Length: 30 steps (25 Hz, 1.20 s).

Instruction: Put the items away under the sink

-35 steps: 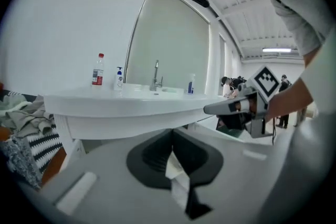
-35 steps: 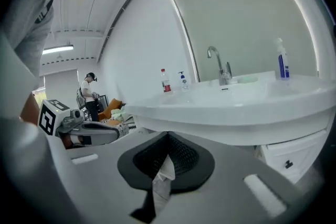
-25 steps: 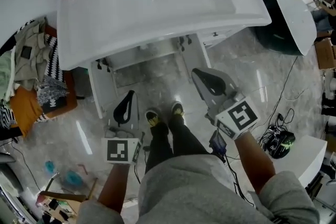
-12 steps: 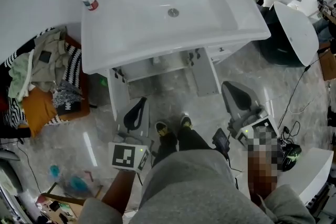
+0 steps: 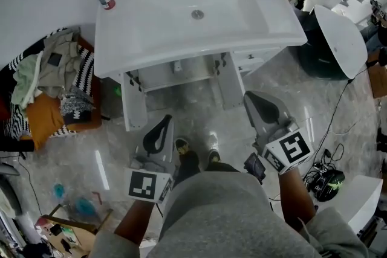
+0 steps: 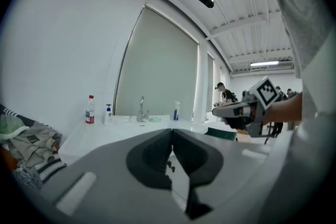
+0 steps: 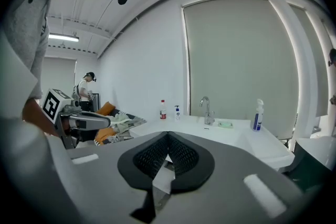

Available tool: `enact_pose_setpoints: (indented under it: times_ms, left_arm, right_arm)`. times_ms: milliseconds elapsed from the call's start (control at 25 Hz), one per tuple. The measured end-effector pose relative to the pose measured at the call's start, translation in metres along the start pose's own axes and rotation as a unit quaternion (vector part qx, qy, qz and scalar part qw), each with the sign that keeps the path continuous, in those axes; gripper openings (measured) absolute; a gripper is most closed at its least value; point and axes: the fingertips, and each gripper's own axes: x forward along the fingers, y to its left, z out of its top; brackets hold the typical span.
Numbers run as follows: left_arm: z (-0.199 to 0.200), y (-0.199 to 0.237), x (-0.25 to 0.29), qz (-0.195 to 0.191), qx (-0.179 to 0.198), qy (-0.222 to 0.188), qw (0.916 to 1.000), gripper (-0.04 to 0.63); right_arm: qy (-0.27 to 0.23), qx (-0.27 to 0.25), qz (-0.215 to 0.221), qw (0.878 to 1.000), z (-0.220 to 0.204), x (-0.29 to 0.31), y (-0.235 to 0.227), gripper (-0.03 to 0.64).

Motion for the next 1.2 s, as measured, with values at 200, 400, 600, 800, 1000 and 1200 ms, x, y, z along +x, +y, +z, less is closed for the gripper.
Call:
enact_pose_setpoints:
  times_ms: [200,400,600,800,1000,1200]
  left_arm:
    - [0.012,-0.042,-0.016,-0.001,-0.02,-0.006,0.9998,0.011]
    - [0.019,-0.079,-0.024,0.005,-0.004,-0.007,1.0,0.011]
    - [0.019,-0.101,-0.039,0.028,0.008,-0.011,0.9995,0.011]
    - [0.019,-0.119,-0.062,0.052,0.012,-0.015,0.9985,0.011]
    - [0.014,-0.139,-0.081,0.068,0.016,-0.013,0.9975,0.011]
    - [0.017,-0.152,-0.087,0.077,0.02,-0.018,0.9967,0.011]
  right_arm:
    - [-0.014,-0.006,0.005,1.0,0.002,-0.032,-0.008,-0.006]
    - [-0.027,0.012,0.003,1.0,-0.008,-0.068,-0.016,-0.006]
    - [-0.033,0.031,0.019,0.999,-0.026,-0.097,-0.008,-0.006]
    - [-0.035,0.036,0.031,0.998,-0.04,-0.122,0.0,-0.006]
    - [-0.045,0.035,0.041,0.998,-0.043,-0.142,0.002,-0.006]
    - [-0.053,0.04,0.038,0.997,-0.045,-0.156,-0.005,-0.006]
